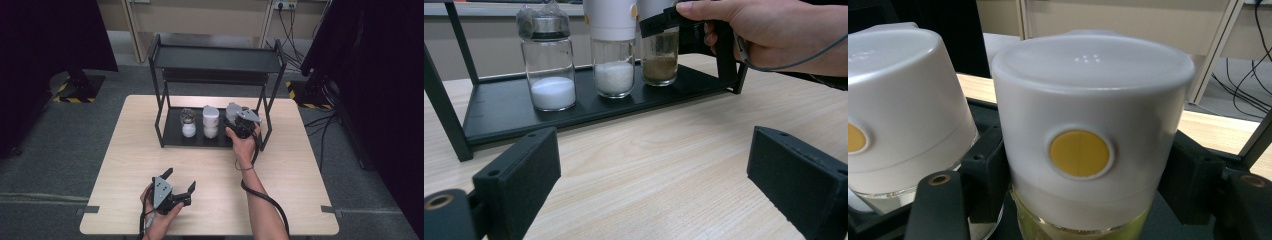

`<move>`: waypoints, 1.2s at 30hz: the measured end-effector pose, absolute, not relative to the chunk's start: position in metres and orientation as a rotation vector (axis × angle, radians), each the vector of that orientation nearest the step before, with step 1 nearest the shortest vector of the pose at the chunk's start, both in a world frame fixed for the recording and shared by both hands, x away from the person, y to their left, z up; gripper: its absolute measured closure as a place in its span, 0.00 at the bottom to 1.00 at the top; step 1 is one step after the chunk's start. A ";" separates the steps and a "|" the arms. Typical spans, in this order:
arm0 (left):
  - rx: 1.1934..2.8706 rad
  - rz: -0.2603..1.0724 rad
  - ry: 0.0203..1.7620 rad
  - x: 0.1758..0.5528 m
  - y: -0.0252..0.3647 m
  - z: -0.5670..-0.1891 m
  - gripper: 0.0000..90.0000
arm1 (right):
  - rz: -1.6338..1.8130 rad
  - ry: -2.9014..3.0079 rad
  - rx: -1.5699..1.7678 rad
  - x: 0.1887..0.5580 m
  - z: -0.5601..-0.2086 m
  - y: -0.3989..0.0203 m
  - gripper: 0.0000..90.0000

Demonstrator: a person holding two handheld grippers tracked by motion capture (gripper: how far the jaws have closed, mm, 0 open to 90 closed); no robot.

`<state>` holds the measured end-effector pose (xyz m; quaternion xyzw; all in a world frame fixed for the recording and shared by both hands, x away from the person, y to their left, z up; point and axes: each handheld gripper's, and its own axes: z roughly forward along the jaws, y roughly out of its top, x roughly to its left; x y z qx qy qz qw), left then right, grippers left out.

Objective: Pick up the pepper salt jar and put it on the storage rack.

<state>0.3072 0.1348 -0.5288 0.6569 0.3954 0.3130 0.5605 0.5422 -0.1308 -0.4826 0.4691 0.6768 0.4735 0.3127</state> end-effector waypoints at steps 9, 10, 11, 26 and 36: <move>1.549 0.739 0.932 0.307 0.135 -0.529 0.07 | 1.251 1.785 1.213 0.540 -0.485 -0.130 0.34; 1.550 0.740 0.931 0.307 0.134 -0.529 0.07 | 1.251 1.786 1.213 0.540 -0.485 -0.130 0.34; 1.549 0.741 0.931 0.307 0.134 -0.529 0.07 | 1.254 1.784 1.217 0.539 -0.485 -0.130 0.34; 1.548 0.739 0.932 0.307 0.135 -0.529 0.07 | 1.274 1.783 1.222 0.538 -0.488 -0.132 0.32; 1.549 0.741 0.931 0.307 0.134 -0.529 0.07 | 1.287 1.790 1.233 0.536 -0.487 -0.132 0.23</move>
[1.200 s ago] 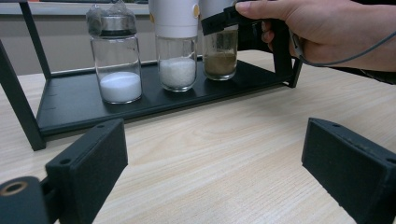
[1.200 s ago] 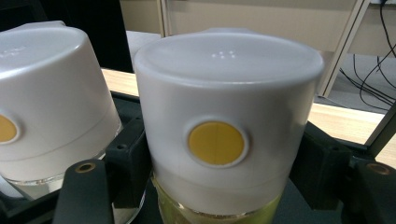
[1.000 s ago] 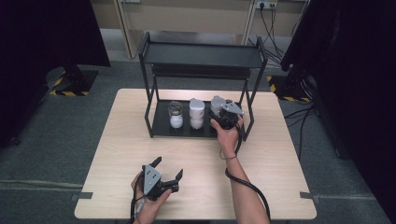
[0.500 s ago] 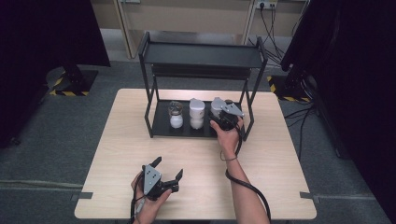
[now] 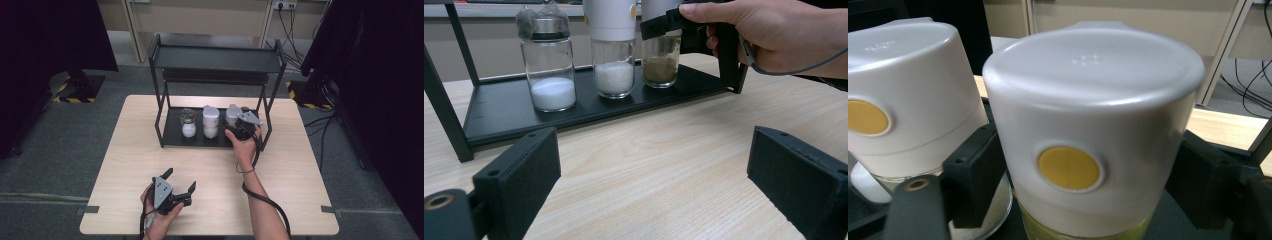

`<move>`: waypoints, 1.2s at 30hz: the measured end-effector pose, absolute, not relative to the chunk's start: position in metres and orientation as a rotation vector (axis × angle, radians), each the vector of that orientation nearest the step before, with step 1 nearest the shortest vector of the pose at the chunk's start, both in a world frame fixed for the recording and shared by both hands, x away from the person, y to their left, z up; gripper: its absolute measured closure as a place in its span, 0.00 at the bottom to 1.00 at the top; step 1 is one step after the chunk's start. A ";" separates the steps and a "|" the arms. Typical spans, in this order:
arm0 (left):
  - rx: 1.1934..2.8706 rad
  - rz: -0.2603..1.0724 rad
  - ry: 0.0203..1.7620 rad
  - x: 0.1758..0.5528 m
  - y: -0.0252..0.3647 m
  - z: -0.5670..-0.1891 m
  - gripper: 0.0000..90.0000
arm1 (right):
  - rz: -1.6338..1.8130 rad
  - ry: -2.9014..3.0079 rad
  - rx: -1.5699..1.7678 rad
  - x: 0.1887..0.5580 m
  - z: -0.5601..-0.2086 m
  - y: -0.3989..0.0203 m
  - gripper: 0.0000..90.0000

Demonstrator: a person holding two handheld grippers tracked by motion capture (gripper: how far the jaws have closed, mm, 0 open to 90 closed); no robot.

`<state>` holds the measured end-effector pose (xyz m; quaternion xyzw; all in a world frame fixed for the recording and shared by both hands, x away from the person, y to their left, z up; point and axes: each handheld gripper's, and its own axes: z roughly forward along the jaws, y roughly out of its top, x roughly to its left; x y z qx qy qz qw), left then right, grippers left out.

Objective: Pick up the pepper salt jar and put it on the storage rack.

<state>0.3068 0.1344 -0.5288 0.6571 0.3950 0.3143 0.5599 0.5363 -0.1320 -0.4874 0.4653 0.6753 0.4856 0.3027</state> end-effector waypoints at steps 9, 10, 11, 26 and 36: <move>1.551 0.742 0.930 0.307 0.134 -0.529 0.07 | 1.305 1.791 1.256 0.535 -0.486 -0.132 0.11; 1.550 0.742 0.930 0.307 0.134 -0.529 0.07 | 1.303 1.790 1.258 0.534 -0.485 -0.133 0.11; 1.549 0.741 0.931 0.307 0.134 -0.529 0.07 | 1.303 1.788 1.257 0.534 -0.484 -0.133 0.10; 1.552 0.744 0.927 0.306 0.134 -0.529 0.07 | 1.321 1.796 1.256 0.523 -0.480 -0.137 0.06; 1.549 0.745 0.926 0.306 0.134 -0.529 0.07 | 1.339 1.806 1.248 0.512 -0.474 -0.144 0.06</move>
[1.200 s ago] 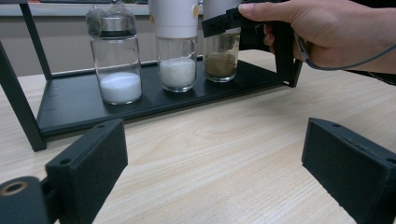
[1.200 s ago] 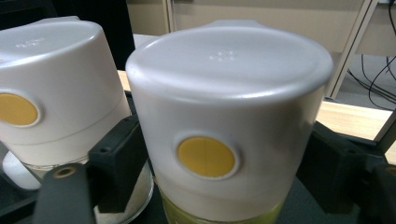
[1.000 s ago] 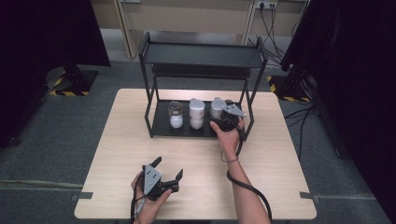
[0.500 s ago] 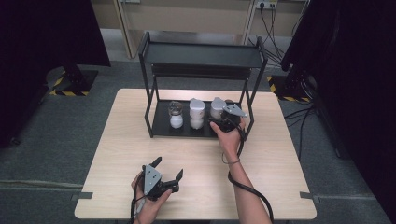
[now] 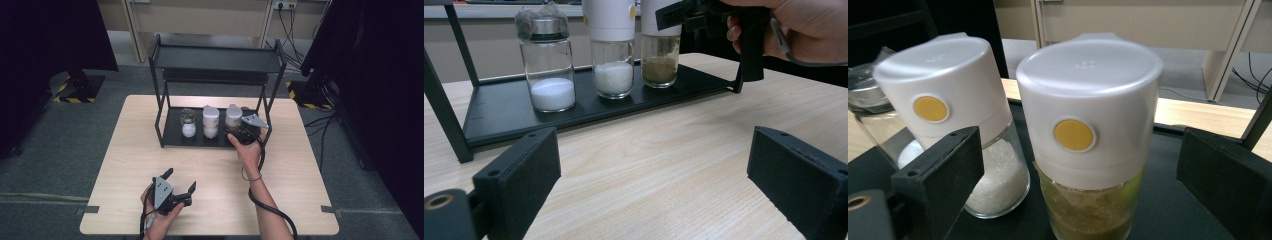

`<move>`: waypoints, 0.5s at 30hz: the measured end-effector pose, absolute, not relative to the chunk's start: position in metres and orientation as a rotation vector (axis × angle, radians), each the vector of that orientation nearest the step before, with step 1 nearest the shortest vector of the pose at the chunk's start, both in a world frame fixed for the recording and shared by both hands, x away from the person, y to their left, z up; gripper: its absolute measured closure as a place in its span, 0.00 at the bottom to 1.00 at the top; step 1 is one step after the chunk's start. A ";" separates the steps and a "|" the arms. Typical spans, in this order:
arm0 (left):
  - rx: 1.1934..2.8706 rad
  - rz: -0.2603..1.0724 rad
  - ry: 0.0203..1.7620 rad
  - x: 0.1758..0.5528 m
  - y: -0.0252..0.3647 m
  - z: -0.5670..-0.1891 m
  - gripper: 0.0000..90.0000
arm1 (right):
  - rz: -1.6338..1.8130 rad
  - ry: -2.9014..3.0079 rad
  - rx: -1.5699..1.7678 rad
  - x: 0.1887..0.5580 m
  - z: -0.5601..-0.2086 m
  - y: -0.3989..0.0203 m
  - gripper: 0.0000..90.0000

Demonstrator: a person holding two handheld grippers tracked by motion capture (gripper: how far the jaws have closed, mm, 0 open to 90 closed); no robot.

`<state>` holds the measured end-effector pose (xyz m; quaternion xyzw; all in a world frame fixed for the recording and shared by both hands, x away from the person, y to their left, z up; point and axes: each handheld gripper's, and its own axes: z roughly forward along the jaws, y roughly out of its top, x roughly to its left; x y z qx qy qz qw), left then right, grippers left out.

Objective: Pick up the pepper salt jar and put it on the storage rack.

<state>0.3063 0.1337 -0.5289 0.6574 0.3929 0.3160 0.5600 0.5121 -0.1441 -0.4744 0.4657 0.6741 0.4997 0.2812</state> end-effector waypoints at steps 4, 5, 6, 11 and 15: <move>1.550 0.744 0.928 0.306 0.134 -0.529 0.07 | 1.337 1.816 1.242 0.508 -0.474 -0.147 0.06; 1.550 0.744 0.928 0.306 0.134 -0.529 0.07 | 1.336 1.818 1.241 0.507 -0.474 -0.148 0.06; 1.549 0.743 0.929 0.306 0.134 -0.529 0.07 | 1.336 1.822 1.239 0.506 -0.474 -0.148 0.06; 1.549 0.745 0.928 0.306 0.134 -0.529 0.07 | 1.336 1.836 1.224 0.501 -0.473 -0.150 0.06; 1.549 0.744 0.929 0.306 0.134 -0.529 0.07 | 1.335 1.838 1.218 0.497 -0.472 -0.151 0.06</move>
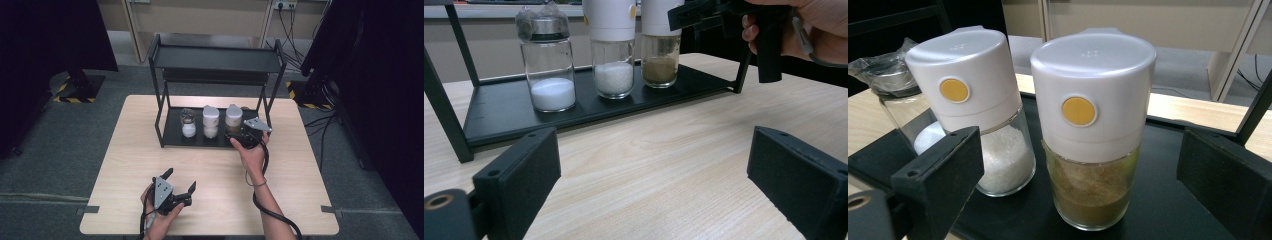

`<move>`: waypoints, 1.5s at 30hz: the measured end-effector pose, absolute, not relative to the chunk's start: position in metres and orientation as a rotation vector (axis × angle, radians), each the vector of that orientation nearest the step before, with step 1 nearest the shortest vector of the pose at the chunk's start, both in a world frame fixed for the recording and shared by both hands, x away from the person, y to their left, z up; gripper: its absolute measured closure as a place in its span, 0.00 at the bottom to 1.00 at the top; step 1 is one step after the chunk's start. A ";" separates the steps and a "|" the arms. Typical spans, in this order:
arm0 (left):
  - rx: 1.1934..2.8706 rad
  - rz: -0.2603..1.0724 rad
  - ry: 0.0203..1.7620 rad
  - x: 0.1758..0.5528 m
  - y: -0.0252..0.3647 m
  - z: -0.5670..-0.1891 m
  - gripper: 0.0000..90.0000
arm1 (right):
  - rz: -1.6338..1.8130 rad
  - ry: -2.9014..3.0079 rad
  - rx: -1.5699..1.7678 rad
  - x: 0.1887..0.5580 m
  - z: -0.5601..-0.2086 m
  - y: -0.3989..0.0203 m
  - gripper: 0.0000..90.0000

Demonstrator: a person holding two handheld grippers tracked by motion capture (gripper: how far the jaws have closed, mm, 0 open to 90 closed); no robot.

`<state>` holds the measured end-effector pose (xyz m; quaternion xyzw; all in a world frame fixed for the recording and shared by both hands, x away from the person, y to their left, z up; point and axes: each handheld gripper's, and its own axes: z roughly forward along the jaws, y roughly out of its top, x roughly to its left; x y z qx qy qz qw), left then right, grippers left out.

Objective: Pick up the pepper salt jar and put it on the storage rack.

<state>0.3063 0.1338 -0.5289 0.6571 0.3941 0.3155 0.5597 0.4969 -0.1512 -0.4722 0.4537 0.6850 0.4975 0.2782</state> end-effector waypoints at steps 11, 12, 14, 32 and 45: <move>1.548 0.744 0.929 0.306 0.134 -0.529 0.07 | 1.349 1.843 1.188 0.488 -0.472 -0.150 0.06; 1.549 0.743 0.930 0.306 0.134 -0.529 0.07 | 1.353 1.842 1.187 0.487 -0.472 -0.150 0.06; 1.550 0.743 0.929 0.306 0.134 -0.529 0.07 | 1.355 1.844 1.182 0.484 -0.472 -0.151 0.06; 1.549 0.744 0.928 0.306 0.134 -0.529 0.07 | 1.379 1.853 1.161 0.465 -0.474 -0.156 0.05; 1.548 0.744 0.930 0.306 0.134 -0.529 0.07 | 1.394 1.852 1.141 0.450 -0.473 -0.161 0.05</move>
